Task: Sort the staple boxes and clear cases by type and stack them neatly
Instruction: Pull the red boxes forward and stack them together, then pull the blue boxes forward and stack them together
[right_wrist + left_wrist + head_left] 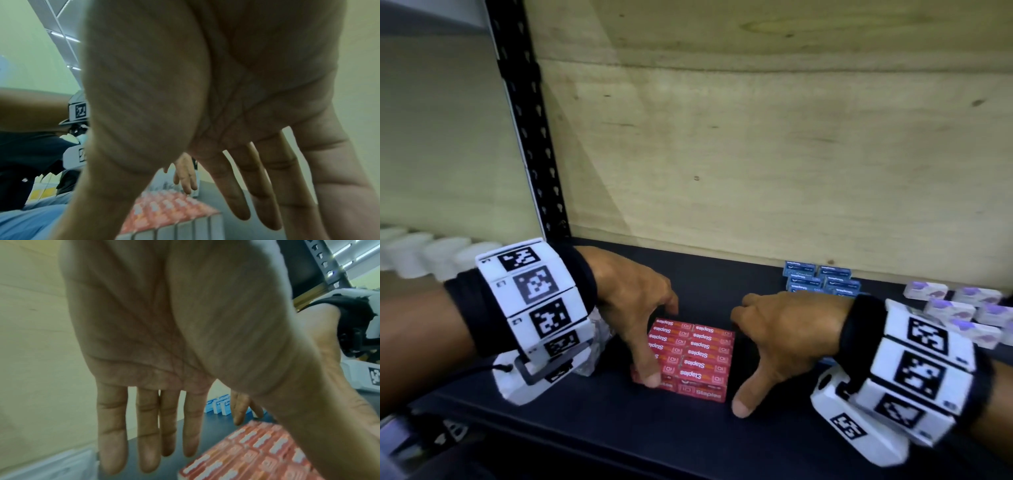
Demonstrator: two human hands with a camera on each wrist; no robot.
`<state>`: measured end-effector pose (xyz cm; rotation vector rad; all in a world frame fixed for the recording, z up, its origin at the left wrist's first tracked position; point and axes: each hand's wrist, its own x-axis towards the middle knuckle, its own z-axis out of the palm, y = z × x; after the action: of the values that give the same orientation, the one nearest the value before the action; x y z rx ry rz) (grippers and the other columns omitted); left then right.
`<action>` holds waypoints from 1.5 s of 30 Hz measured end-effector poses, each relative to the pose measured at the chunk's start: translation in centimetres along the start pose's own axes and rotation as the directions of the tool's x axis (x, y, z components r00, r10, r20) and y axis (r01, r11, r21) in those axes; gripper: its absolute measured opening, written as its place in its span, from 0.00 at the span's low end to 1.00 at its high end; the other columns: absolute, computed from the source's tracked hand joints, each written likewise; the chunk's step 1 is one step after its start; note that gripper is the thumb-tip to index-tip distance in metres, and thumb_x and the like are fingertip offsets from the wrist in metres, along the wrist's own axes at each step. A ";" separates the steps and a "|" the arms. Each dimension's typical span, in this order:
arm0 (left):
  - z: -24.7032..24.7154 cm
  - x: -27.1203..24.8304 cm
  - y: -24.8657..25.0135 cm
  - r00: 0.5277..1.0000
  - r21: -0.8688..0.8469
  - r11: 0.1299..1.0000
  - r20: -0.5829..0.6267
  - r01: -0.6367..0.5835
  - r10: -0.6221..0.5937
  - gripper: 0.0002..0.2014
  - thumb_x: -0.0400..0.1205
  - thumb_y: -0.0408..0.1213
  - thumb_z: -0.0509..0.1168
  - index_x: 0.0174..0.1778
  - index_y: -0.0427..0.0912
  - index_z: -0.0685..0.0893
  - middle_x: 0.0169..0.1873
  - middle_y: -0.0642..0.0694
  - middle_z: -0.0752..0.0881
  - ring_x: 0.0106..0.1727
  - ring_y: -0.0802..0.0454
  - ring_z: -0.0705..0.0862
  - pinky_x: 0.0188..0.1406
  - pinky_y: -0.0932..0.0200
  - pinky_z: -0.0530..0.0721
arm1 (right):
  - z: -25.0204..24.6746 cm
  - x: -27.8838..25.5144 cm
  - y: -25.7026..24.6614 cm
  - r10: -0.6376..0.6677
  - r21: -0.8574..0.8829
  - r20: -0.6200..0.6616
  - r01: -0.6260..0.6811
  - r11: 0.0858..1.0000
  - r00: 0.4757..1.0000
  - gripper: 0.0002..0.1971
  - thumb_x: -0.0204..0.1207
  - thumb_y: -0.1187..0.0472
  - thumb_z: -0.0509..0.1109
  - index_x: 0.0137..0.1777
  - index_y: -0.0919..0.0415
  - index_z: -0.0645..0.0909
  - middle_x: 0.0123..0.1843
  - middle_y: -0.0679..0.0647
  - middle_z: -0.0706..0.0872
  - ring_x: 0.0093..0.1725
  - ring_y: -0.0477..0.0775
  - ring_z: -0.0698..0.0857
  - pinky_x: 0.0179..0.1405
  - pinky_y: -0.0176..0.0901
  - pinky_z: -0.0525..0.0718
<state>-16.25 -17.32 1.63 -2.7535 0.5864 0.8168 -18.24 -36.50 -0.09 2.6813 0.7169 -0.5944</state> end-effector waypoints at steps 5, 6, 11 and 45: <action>-1.4 1.3 3.5 0.973 0.059 0.996 -0.219 -0.059 0.071 0.45 0.69 0.75 0.64 0.78 0.53 0.69 0.72 0.58 0.72 0.69 0.54 0.75 0.68 0.50 0.77 | 0.5 -2.5 5.5 0.095 0.097 -0.075 -0.088 0.991 0.993 0.36 0.66 0.36 0.79 0.72 0.45 0.73 0.64 0.45 0.82 0.54 0.51 0.84 0.53 0.47 0.84; -1.7 1.8 4.6 0.958 0.094 0.992 -0.267 -0.080 0.103 0.41 0.71 0.75 0.62 0.76 0.53 0.72 0.70 0.57 0.74 0.66 0.54 0.77 0.66 0.49 0.79 | 0.7 -3.2 6.7 0.125 0.102 -0.088 -0.116 0.988 0.988 0.31 0.68 0.38 0.78 0.69 0.44 0.75 0.62 0.44 0.83 0.54 0.50 0.83 0.55 0.46 0.84; -2.9 4.3 9.5 0.888 0.208 0.962 -0.387 -0.179 0.249 0.28 0.76 0.69 0.63 0.63 0.53 0.79 0.57 0.53 0.83 0.55 0.49 0.82 0.54 0.47 0.84 | 2.6 -5.1 11.4 0.261 0.127 -0.097 -0.248 0.960 0.961 0.18 0.69 0.43 0.79 0.54 0.47 0.81 0.51 0.44 0.86 0.50 0.50 0.85 0.51 0.44 0.82; 11.2 3.1 17.0 0.588 -0.350 0.813 -0.809 -0.466 -0.012 0.12 0.87 0.41 0.61 0.65 0.57 0.77 0.56 0.62 0.78 0.59 0.59 0.75 0.62 0.64 0.70 | 18.9 -11.2 7.4 0.416 0.778 -0.562 0.286 0.560 0.715 0.06 0.76 0.54 0.76 0.49 0.39 0.88 0.39 0.50 0.89 0.29 0.40 0.76 0.32 0.35 0.76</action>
<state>-26.50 -30.16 -10.85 -3.5673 1.0261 -0.3963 -29.06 -54.47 -10.03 3.9185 0.5260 0.3234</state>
